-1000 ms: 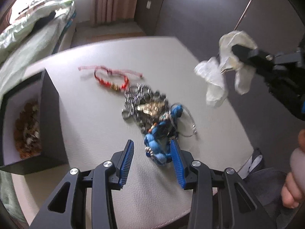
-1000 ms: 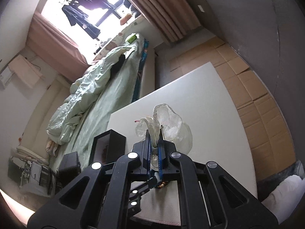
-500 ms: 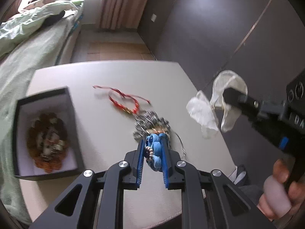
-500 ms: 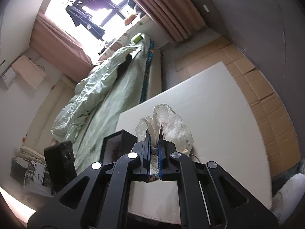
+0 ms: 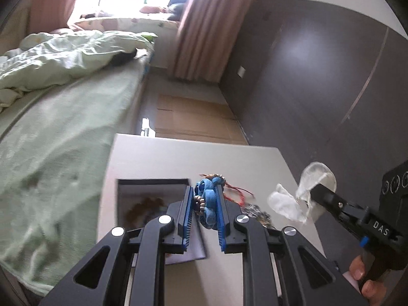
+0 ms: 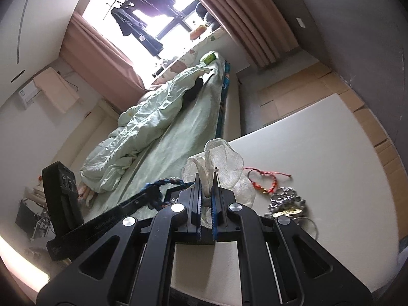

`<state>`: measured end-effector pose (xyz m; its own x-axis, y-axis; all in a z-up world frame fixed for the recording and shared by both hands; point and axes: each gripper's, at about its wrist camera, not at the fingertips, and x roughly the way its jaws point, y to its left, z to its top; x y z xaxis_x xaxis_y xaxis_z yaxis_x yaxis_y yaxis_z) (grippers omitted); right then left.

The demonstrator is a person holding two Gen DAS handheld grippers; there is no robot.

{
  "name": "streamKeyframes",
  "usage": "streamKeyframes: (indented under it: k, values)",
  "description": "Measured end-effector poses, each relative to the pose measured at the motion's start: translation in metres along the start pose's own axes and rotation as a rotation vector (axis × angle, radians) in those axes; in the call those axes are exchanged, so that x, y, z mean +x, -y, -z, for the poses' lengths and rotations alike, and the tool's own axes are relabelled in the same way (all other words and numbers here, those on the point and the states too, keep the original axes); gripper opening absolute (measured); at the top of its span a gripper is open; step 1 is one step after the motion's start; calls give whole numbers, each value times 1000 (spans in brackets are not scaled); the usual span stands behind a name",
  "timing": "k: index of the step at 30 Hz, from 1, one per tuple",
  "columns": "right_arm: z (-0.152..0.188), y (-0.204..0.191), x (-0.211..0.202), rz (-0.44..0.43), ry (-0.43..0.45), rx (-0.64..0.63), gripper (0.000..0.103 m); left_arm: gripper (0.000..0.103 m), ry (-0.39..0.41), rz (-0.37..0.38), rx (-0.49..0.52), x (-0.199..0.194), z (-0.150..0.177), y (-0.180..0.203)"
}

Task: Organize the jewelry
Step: 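Lower the blue figurine into the black box with the left gripper while the right drops the pouch in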

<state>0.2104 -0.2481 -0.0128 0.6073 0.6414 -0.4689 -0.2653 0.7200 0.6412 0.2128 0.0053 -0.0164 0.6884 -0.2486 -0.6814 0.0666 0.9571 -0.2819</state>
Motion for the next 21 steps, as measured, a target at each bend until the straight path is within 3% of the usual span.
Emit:
streamKeyframes:
  k: [4,12,13,14,15,21]
  values:
    - [3,-7,11,-12,-10,-4,7,15,11,-46,-28,3,4,-18]
    - [9,-25,27,-43,-27,-25,7,18,-17,-63,-103,7,8,-48]
    - [10,-28,30,-50,-30,-30,7,28,-20,-55,-109,6,8,-50]
    - [11,-30,32,-54,-33,-34,7,44,-19,-53,-115,6,8,-52]
    - [12,-34,34,-57,-36,-35,7,51,-12,-56,-124,4,8,-54]
    - [20,-46,56,-89,-71,-44,7,54,9,-45,-158,-8,14,-62]
